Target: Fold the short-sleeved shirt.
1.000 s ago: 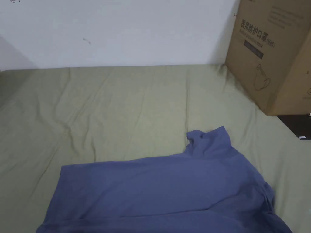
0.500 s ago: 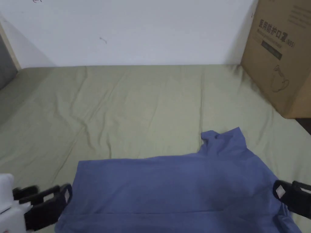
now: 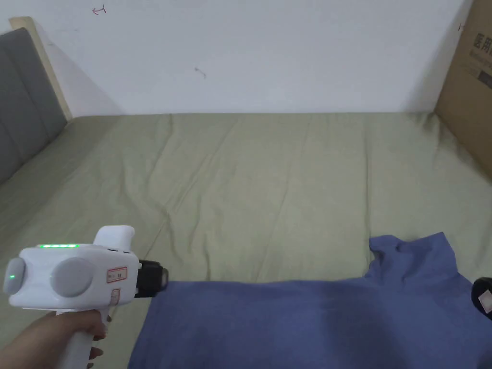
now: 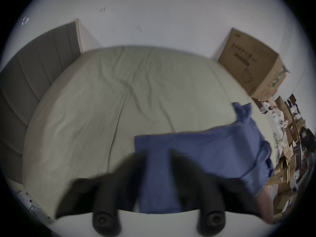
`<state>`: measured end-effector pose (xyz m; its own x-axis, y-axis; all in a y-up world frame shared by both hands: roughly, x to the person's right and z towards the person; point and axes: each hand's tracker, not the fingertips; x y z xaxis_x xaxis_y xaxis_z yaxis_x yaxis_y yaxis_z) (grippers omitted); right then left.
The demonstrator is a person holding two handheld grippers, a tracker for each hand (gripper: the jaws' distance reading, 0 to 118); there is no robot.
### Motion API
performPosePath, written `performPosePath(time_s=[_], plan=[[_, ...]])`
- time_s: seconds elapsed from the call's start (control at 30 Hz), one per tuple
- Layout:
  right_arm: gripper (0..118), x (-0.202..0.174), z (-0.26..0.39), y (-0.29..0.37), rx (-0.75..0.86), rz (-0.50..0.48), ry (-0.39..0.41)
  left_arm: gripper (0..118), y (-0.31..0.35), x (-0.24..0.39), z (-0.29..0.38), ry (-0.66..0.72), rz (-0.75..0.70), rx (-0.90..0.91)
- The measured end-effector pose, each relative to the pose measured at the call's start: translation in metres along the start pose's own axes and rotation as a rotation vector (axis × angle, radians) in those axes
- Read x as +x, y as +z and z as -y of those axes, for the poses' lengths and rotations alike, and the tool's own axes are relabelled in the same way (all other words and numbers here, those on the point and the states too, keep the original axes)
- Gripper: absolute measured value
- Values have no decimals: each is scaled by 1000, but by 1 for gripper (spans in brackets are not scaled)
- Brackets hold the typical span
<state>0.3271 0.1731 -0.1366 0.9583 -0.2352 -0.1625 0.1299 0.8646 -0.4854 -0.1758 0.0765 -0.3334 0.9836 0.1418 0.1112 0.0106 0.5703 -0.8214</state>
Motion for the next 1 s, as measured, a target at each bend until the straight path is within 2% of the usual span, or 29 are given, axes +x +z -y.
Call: performPosePath(time_s=[0.03, 0.07, 0.1, 0.13, 0.2, 0.3, 0.33, 0.4, 0.43, 0.47, 0.5, 0.57, 0.6, 0.63, 0.8, 0.83, 0.87, 0.9, 0.93, 0.97, 1.0], plan=[[0, 5, 3, -9, -30, 5, -28, 112, -26, -8, -3, 13, -7, -43], [0, 9, 5, -16, -53, 4, -59, 112, -45, -11, -1, 38, -34, -84], [0, 12, 6, -21, -67, 4, -84, 118, -55, -14, 1, 56, -72, -69], [0, 19, 13, -28, -79, -2, -116, 111, -73, -17, -1, 57, -59, -69], [0, 29, 18, -36, -108, -6, -156, 111, -102, -22, -1, 51, -71, -92], [0, 36, 25, -45, -139, 23, -147, 115, -137, -17, 10, 0, -91, -170], [0, 40, 27, -47, -153, 36, -146, 118, -140, -11, 16, -25, -75, -128], [0, 45, 29, -49, -162, 53, -141, 118, -135, 2, 22, -77, -149, -77], [0, 50, 30, -49, -161, 58, -142, 114, -129, 4, 25, -70, -141, -57], [0, 56, 28, -51, -161, 64, -142, 104, -117, 8, 26, -69, -138, -37], [0, 63, 26, -54, -161, 70, -144, 88, -107, 13, 27, -92, -152, -12], [0, 77, 18, -69, -168, 82, -141, 22, -87, 20, 29, -131, -120, 45], [0, 86, 14, -78, -179, 89, -140, 5, -82, 22, 28, -133, -106, 40], [0, 98, 7, -93, -206, 105, -143, 5, -71, 25, 25, -108, -27, 39], [2, 157, -22, -179, -342, 140, -138, 5, -34, 34, 11, -110, -12, 108], [35, 169, -25, -199, -375, 135, -158, 5, -27, 35, 10, -103, 3, 115], [80, 181, -26, -217, -407, 145, -179, 4, -19, 36, 8, -99, 13, 128], [115, 189, -25, -233, -425, 169, -206, 5, -12, 38, 6, -101, 19, 138], [116, 199, -22, -253, -469, 216, -226, 5, -7, 40, 6, -106, 21, 141], [116, 206, -19, -263, -488, 304, -234, 5, -3, 42, 7, -115, 18, 146], [116, 211, -19, -281, -503, 273, -215, 5, 0, 43, 7, -121, 15, 150]])
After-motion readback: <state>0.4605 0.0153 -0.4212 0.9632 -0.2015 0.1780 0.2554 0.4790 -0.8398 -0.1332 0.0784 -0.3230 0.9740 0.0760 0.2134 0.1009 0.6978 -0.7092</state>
